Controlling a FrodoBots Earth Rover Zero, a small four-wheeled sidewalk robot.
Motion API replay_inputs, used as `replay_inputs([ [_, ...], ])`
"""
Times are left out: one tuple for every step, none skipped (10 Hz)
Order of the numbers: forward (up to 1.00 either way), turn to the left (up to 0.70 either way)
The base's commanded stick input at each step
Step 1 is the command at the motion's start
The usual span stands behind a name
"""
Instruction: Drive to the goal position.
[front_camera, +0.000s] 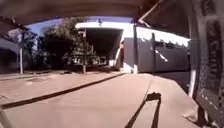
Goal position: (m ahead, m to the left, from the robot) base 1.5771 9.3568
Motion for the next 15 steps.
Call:
replay_inputs([
  [0.0,0.0],
  [0.0,0.0],
  [0.0,0.0],
  [0.0,0.0],
  [0.59,0.0],
  [0.69,0.0],
  [0.7,0.0],
  [0.7,0.0],
  [0.7,0.0],
  [0.7,0.0],
  [0.7,0.0],
  [0.7,0.0],
  [0.7,0.0],
  [0.7,0.0],
  [0.7,0.0],
])
